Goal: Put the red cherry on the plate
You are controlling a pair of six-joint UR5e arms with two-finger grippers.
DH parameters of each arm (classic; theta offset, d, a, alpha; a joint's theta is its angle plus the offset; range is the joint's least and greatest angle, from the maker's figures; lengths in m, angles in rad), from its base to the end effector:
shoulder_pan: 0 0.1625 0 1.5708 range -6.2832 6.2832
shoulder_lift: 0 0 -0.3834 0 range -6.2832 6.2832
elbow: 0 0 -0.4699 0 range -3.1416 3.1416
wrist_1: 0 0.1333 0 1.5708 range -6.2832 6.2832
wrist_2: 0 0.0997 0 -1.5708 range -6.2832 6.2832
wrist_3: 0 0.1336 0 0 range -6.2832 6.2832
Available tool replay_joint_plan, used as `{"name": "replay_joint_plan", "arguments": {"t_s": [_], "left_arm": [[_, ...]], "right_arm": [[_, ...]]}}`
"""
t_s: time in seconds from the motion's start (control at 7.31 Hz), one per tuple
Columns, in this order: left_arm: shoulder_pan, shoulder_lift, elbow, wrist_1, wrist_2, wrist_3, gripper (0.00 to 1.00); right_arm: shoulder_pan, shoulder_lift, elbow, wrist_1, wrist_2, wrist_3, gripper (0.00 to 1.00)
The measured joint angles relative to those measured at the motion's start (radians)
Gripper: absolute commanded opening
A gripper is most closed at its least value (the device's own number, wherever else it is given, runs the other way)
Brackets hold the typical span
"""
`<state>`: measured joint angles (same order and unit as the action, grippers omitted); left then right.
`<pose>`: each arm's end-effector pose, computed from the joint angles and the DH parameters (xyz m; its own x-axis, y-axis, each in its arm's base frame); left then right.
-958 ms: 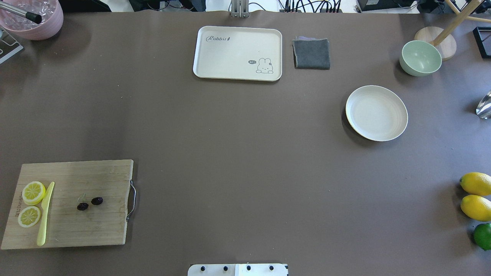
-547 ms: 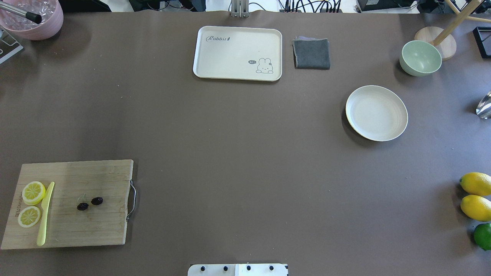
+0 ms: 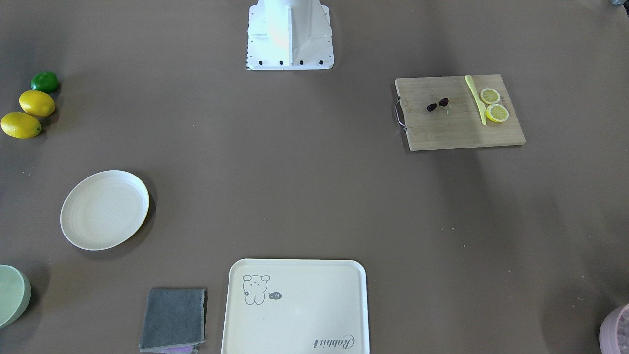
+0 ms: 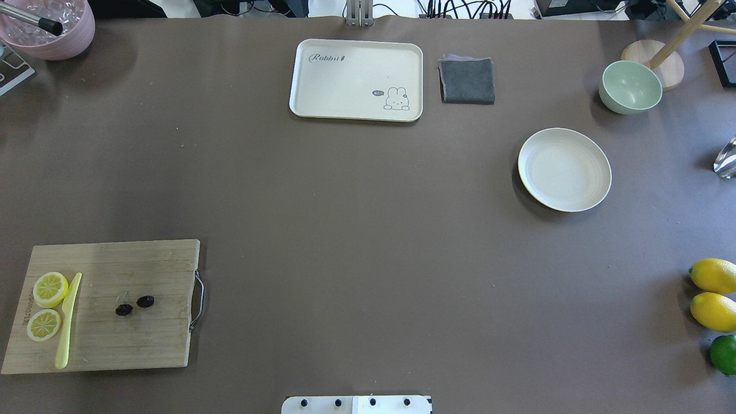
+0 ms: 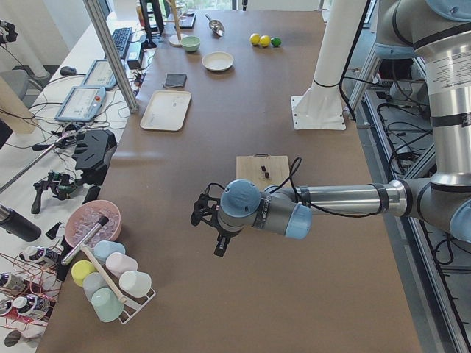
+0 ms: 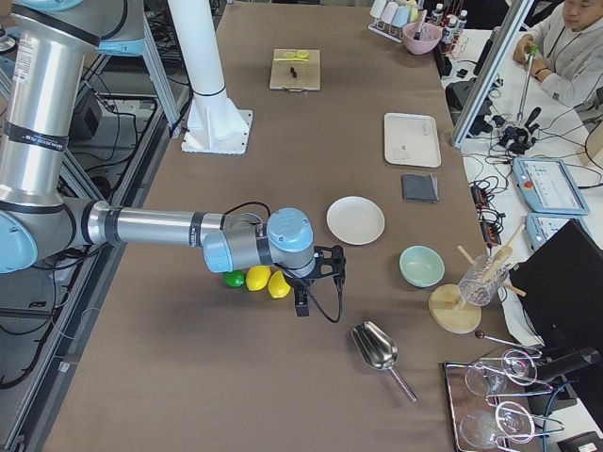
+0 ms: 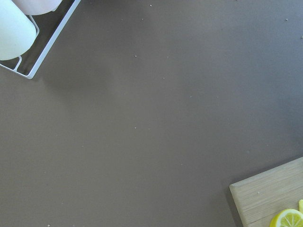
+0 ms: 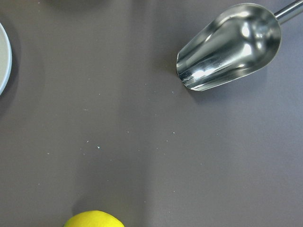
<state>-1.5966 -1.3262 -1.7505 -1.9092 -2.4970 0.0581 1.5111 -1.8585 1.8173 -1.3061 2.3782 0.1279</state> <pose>-0.0392 -0.4929 0.6153 0.6067 0.2559 -0.7526 -0.0104 0.9493 0.3143 0.0082 -0.4797 0.6175 0.6825 -0.0753 0.7270 -0.0291 0.9911 0.1300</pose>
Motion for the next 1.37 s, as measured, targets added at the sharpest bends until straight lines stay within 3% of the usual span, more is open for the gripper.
{"name": "replay_joint_plan", "arguments": {"t_s": [0.41, 0.68, 1.09, 1.23, 1.37], "left_arm": [[0.0, 0.018, -0.005, -0.005, -0.006, -0.003, 0.98], [0.002, 0.019, -0.005, -0.005, -0.005, -0.003, 0.98], [0.008, 0.019, -0.004, -0.005, -0.006, -0.001, 0.98], [0.014, 0.019, -0.003, -0.005, -0.006, -0.001, 0.98], [0.018, 0.02, -0.004, -0.005, -0.007, -0.001, 0.98]], "right_arm": [[-0.05, 0.001, -0.003, 0.067, 0.09, -0.001, 1.0], [-0.137, 0.029, -0.006, 0.097, 0.1, 0.012, 1.0], [-0.281, 0.219, -0.129, 0.11, 0.088, 0.141, 0.99], [-0.322, 0.277, -0.173, 0.119, 0.083, 0.199, 0.91], [-0.353, 0.328, -0.225, 0.141, 0.076, 0.25, 0.9]]}}
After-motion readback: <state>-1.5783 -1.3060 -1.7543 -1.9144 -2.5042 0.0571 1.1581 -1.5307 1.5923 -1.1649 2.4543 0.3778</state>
